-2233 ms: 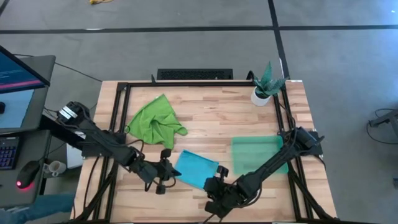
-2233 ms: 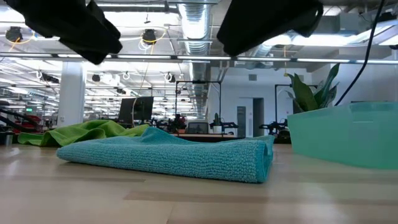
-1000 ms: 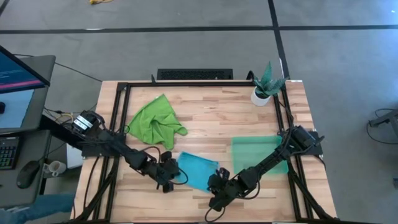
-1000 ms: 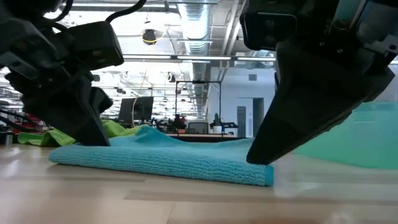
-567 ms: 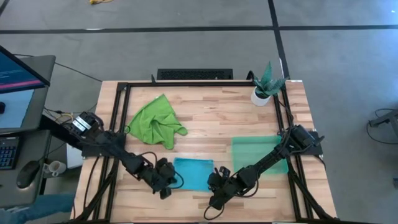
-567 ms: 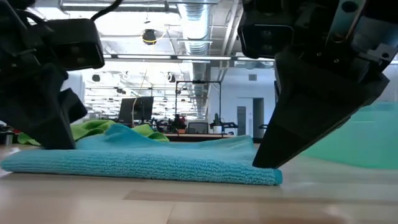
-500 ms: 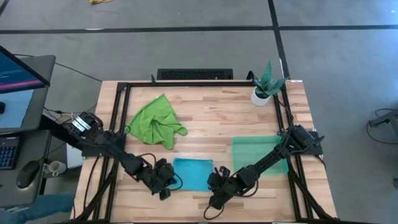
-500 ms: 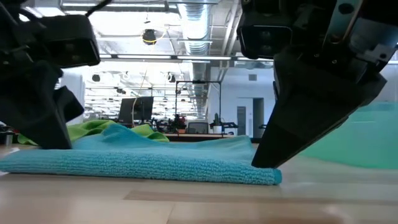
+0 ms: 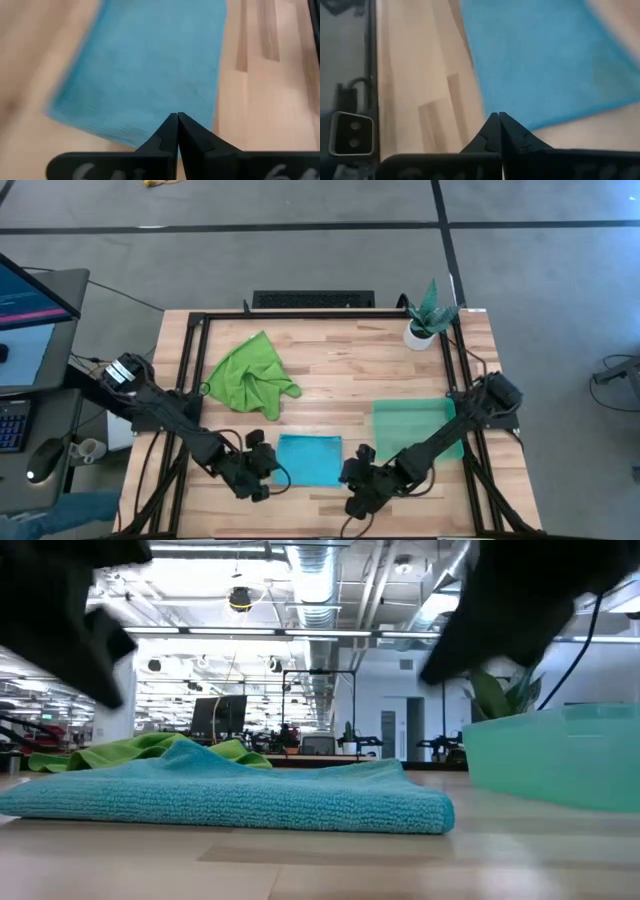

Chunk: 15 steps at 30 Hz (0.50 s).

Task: Roll microfiber towels into tight, uniform cylinder then place into a basket
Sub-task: Roll the blue microfiber towel

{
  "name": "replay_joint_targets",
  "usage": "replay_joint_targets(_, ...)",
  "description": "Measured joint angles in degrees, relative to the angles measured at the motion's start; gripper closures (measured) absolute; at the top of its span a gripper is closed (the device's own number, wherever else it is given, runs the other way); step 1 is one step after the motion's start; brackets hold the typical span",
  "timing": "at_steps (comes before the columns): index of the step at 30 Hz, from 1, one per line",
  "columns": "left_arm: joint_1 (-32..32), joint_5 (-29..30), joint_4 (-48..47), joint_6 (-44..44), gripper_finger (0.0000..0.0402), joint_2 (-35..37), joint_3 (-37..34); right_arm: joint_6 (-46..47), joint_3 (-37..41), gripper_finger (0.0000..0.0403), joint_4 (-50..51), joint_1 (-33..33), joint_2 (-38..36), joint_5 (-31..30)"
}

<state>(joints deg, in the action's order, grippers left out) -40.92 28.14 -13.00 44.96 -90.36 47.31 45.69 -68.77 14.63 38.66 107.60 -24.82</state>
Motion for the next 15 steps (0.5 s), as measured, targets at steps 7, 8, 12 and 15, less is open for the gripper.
replay_joint_targets(7, -4.61, 11.84, -6.79, -17.74, 0.0401, 1.24, 8.51, -6.01, -0.01, 0.0394, -0.07, 5.46, -4.9, -10.58)
replay_joint_targets(8, -4.97, 12.83, -6.61, -20.79, 0.0401, 1.24, 9.36, -6.83, -0.01, 0.0394, -0.09, 6.05, -5.13, -11.38)
replay_joint_targets(12, -5.28, 14.73, -6.56, -28.77, 0.0401, 1.24, 12.05, -9.38, -0.44, 0.0394, 0.2, 7.2, -5.62, -12.0)
replay_joint_targets(15, -4.81, 14.8, -6.49, -31.29, 0.0401, 1.24, 12.93, -12.64, -1.86, 0.0394, 0.29, 7.12, -5.61, -11.86)
